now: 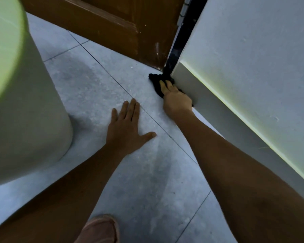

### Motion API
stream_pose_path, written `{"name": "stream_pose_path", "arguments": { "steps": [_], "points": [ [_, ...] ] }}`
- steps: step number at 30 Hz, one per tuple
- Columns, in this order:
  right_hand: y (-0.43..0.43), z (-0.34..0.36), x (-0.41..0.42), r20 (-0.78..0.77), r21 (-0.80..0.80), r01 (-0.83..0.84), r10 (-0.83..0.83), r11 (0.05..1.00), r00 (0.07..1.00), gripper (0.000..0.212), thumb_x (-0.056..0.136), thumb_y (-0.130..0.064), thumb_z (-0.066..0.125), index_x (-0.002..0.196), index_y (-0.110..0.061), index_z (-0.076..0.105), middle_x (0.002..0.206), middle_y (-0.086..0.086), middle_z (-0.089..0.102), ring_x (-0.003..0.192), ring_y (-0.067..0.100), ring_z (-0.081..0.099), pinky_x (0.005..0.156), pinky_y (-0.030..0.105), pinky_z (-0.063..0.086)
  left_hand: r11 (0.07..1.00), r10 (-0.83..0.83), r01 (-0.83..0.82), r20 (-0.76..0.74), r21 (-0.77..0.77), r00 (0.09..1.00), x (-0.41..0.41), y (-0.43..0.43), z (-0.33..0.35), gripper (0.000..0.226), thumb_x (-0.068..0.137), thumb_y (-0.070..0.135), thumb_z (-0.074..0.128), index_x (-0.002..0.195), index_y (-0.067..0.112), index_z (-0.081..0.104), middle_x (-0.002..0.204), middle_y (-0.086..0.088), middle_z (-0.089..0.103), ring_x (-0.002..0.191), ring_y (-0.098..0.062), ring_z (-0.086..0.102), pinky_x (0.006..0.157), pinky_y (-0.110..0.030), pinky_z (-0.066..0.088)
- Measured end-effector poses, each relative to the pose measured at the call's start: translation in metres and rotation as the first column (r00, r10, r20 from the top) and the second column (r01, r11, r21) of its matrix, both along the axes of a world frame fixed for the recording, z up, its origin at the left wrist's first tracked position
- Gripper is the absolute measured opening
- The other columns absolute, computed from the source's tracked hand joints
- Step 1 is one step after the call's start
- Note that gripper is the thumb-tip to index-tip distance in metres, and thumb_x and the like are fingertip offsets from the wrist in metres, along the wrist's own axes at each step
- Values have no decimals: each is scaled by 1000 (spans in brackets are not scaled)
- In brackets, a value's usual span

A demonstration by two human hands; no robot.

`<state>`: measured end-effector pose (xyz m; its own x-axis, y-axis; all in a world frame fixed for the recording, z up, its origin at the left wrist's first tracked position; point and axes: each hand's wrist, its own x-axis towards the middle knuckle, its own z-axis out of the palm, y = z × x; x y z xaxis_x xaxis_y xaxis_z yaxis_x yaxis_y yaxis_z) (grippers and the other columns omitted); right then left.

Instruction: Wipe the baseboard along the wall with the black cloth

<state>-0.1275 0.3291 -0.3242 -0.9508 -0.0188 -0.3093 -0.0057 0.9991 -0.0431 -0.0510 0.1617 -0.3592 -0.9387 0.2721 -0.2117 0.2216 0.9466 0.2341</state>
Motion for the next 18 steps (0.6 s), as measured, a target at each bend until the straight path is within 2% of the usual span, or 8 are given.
{"name": "stream_pose_path", "arguments": {
  "steps": [2,3,6,9,11,14,18],
  "points": [
    [-3,-2,5,-25,-35,-20,19,999,1000,70,92,-3,36,153,-28,10,162,-2,9,142,26,28,109,43,35,1000,8,-8,11,14,1000,0,-2,0,116,70,85,23,148,7,-16,159,-9,-16,147,-22,-11,119,-45,-3],
    [0,-2,13,-58,-46,-83,80,995,995,70,91,-2,37,153,-27,14,161,-1,12,141,26,29,107,41,36,1000,10,-10,16,16,1000,0,-2,0,117,69,85,23,148,7,-16,159,-9,-16,147,-22,-11,119,-45,-3],
    [16,-6,53,-157,-91,-315,299,945,941,67,88,-1,43,149,-25,29,154,2,32,132,25,43,101,35,42,1000,9,-9,33,5,999,0,-3,1,120,68,86,24,148,6,-16,159,-10,-17,147,-21,-12,119,-44,-4],
    [34,-8,94,-178,-121,-395,371,911,911,59,88,-7,53,143,-25,42,147,3,46,126,24,52,97,34,50,1000,10,-10,34,-8,999,0,-1,2,122,65,87,22,148,5,-14,159,-11,-15,147,-22,-11,119,-45,-2],
    [43,-4,89,-117,-116,-345,332,931,936,58,92,-8,47,146,-27,35,153,0,37,130,23,49,99,34,47,1000,8,-7,36,-17,999,0,-2,1,123,63,87,21,148,5,-13,159,-11,-15,147,-22,-11,119,-46,-2],
    [35,4,40,-11,-36,-77,77,996,997,69,91,-4,38,151,-31,17,160,-4,16,134,26,42,101,39,42,1000,-10,11,40,-27,999,0,-2,-1,123,64,88,21,149,6,-13,159,-10,-15,147,-22,-11,119,-46,-1],
    [1,3,21,-19,-87,-61,59,994,998,70,91,-3,39,153,-26,13,161,0,12,143,24,25,109,40,34,999,-23,25,71,-36,997,-4,-3,2,124,65,88,26,149,6,-14,159,-9,-16,147,-22,-11,119,-46,-1]
  ]
}}
